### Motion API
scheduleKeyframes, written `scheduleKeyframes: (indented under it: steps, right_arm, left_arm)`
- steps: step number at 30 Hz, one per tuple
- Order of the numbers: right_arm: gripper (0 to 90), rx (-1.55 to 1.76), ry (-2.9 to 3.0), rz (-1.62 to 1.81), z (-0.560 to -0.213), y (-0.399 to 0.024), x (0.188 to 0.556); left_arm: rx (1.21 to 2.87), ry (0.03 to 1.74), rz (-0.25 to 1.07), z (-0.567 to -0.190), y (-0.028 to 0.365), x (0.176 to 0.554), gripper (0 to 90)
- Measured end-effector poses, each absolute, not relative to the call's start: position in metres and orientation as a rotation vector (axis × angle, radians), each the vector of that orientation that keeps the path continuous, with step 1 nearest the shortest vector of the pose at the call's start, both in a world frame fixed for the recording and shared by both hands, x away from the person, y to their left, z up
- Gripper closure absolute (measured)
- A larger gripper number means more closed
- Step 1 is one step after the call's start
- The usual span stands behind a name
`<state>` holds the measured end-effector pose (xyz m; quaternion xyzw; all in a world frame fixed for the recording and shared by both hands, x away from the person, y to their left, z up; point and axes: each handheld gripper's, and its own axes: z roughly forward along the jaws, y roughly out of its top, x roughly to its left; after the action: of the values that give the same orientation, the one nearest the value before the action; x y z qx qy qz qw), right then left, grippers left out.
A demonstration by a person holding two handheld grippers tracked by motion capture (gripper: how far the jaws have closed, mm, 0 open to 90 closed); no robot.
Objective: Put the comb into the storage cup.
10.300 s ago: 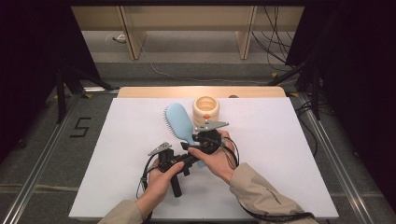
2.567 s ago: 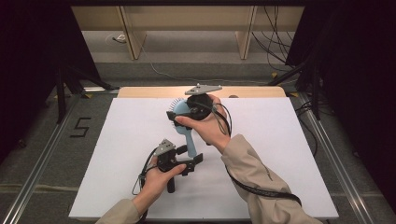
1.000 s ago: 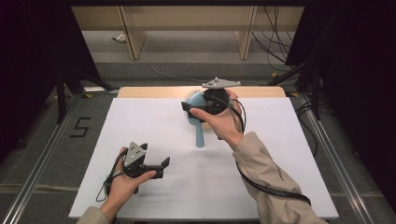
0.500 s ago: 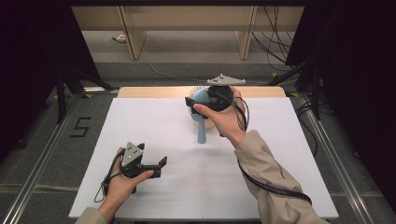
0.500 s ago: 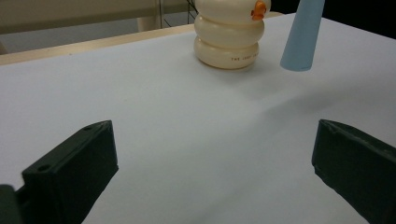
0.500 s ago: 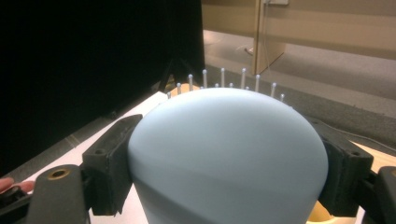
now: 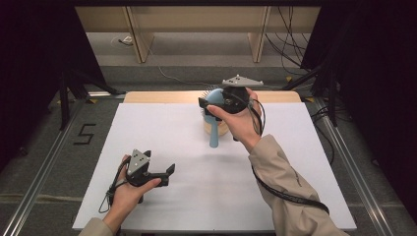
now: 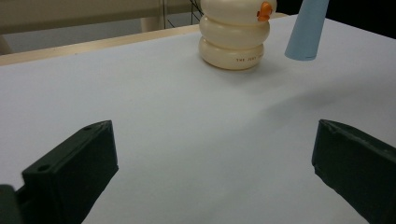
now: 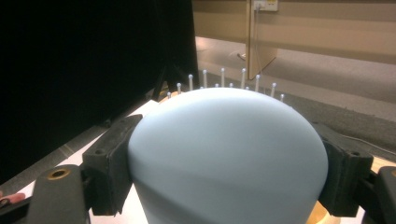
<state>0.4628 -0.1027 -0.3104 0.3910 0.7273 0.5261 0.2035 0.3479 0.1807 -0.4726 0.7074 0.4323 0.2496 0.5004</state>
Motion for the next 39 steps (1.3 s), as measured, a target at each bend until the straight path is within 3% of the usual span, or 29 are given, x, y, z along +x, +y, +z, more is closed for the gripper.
scheduleKeyframes:
  steps: [39]
  right_arm:
    - [20.9,1.137,1.954,1.457,-0.300,-0.117,0.484]
  left_arm:
    - [1.705,1.045,0.608,-0.471,0.181,0.348,0.0]
